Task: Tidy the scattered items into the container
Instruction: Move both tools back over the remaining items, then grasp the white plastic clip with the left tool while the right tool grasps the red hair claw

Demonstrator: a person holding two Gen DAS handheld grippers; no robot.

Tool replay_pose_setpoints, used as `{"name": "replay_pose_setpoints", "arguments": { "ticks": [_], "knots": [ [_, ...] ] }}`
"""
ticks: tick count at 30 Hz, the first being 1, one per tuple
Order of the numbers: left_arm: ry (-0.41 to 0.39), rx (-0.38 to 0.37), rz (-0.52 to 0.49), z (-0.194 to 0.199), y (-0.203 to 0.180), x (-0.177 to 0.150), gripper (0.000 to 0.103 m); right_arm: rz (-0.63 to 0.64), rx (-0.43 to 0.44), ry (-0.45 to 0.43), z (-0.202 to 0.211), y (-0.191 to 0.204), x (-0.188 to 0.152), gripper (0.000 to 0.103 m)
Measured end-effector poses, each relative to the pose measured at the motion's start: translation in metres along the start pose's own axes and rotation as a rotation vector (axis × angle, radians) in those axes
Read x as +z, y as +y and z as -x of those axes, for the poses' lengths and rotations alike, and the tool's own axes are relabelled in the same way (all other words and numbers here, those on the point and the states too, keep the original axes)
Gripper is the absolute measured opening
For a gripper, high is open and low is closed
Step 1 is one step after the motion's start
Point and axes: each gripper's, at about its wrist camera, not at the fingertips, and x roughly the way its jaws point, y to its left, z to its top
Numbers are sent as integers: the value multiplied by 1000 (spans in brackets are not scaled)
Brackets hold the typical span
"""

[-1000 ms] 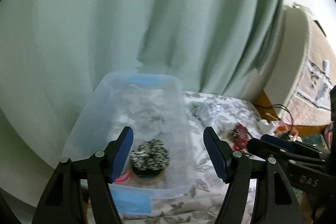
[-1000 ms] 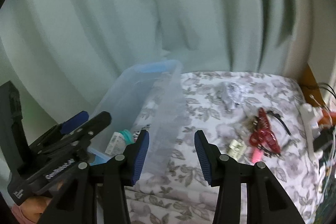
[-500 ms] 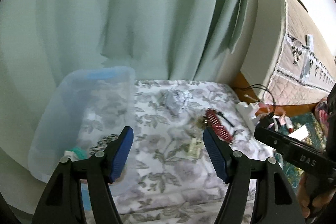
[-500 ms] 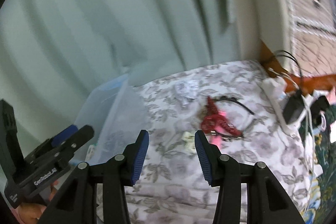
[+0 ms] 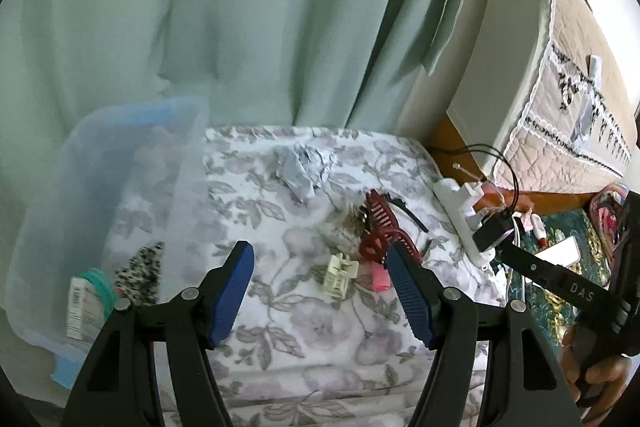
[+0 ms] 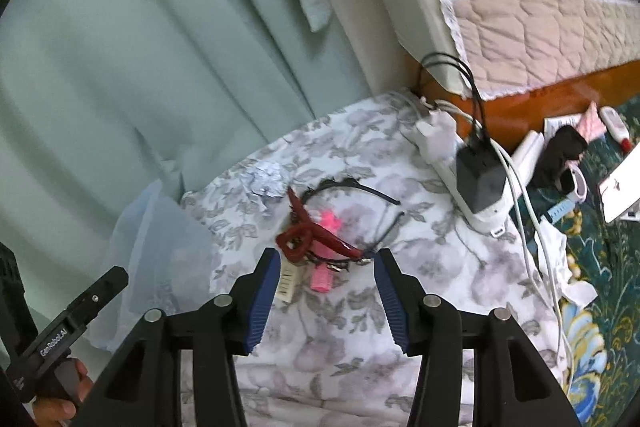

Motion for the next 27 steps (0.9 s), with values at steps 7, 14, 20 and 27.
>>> {"name": "replay_pose_setpoints", "arguments": {
  "ticks": [7, 14, 20, 27],
  "knots": [
    [85, -7, -26, -35, -15, -9, 70, -4, 6, 52, -21, -10, -4, 55],
    [169, -17, -49, -73, -23, -20, 70, 1, -9, 113, -46, -12, -10, 55],
    [227, -19, -39, -103, -20, -27, 70, 14, -26, 174, -68, -8, -13, 55],
    [275, -19, -67, -137, -23, -32, 70, 65, -18, 215, -90, 6, -9, 58]
  ]
}}
